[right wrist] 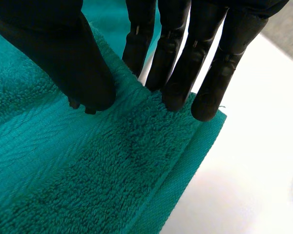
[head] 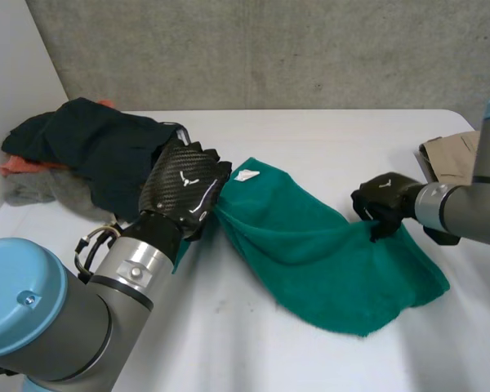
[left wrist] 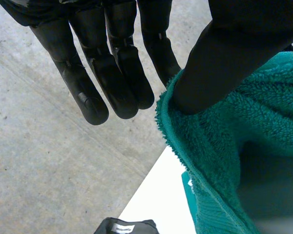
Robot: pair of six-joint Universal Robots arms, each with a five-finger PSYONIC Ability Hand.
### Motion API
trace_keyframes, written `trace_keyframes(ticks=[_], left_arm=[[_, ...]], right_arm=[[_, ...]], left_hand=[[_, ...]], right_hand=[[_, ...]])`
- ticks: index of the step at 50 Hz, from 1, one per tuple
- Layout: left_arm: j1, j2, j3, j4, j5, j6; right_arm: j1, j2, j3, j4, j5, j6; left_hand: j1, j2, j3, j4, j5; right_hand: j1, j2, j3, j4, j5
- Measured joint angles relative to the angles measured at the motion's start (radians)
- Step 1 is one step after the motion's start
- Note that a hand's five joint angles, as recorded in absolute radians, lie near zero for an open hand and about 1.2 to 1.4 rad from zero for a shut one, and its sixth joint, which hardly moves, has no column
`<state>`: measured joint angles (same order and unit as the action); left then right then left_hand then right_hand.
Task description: Fold the laundry.
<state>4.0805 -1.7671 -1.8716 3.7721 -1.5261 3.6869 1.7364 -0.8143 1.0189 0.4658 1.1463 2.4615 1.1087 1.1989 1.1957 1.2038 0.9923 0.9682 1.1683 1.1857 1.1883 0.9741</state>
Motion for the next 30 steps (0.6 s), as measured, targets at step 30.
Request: trace_keyframes(ticks=[30], left_arm=[[0.146,-0.4,0.577,-0.058,0.07,0.092]], right_arm=[[-0.01,-0.195,0.002,-0.247,0.137,-0.154]], left_hand=[[0.0,0.0,0.0,0.0,0.0]], right_hand=[[0.011,0.0,0.0,0.0,0.014]])
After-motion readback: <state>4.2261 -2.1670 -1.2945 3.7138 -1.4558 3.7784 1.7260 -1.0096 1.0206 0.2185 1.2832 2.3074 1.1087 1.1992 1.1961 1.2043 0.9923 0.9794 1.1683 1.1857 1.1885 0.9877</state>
